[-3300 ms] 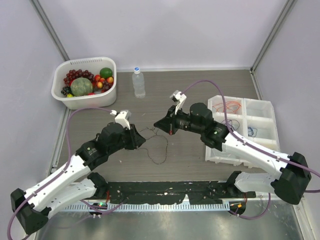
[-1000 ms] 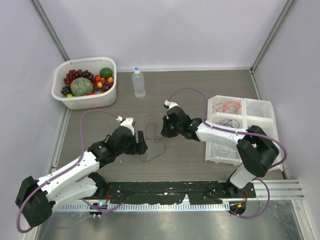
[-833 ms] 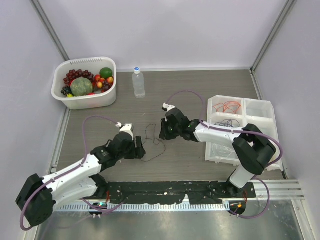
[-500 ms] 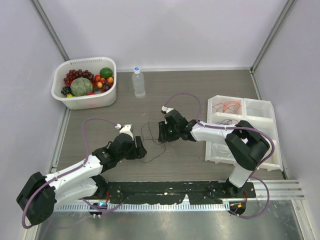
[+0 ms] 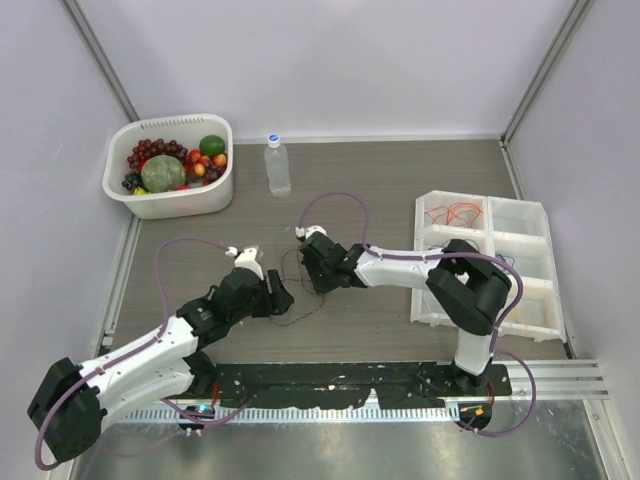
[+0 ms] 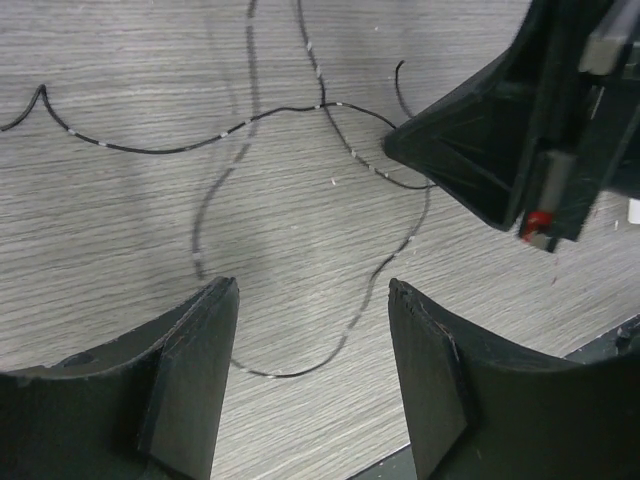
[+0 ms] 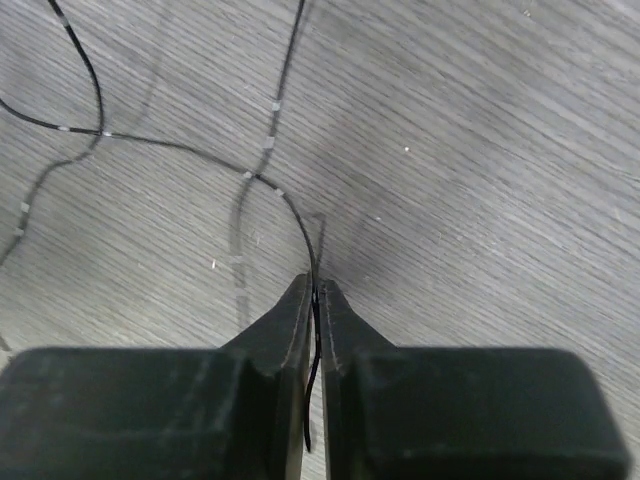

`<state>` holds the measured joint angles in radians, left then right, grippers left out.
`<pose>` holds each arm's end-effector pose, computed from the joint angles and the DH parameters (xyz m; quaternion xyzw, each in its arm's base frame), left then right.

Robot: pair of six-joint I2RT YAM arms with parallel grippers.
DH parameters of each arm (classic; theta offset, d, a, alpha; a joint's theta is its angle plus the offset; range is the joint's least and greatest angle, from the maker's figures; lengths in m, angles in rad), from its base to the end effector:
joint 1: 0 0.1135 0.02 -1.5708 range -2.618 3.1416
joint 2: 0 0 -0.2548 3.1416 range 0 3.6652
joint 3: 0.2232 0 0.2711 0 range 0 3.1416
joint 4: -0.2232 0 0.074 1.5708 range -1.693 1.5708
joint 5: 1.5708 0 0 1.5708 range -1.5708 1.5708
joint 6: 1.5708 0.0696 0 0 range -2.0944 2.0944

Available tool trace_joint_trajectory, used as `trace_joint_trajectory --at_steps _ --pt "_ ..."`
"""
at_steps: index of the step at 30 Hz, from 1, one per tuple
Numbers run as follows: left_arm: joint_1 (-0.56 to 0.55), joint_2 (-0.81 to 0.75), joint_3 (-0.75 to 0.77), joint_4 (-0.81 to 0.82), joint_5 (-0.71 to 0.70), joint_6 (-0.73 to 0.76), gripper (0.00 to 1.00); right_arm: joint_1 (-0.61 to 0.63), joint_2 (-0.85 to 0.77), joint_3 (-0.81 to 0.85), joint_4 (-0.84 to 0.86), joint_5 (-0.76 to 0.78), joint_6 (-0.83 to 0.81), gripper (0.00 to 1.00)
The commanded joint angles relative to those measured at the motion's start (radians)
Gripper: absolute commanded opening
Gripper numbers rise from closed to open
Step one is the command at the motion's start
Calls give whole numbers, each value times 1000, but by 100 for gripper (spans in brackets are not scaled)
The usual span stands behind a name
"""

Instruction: Untangle the cables

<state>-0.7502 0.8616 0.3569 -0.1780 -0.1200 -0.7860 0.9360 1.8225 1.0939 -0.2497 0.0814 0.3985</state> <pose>0.1707 -0.1477 0.1413 -0.0419 0.9008 -0.2590 0.3460 0.2422 0.3193 0.1101 -0.2423 0.9245 0.1499 0.2532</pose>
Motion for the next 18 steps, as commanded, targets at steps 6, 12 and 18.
trace_joint_trajectory --at_steps 6,12,18 --pt "5 -274 181 -198 -96 83 67 3 -213 47 -83 237 14 1" --pt "5 -391 373 -319 -182 244 70 -167 -510 63 -193 323 80 1" --pt "5 -415 448 -348 -205 340 72 -391 -692 145 -377 623 88 1"
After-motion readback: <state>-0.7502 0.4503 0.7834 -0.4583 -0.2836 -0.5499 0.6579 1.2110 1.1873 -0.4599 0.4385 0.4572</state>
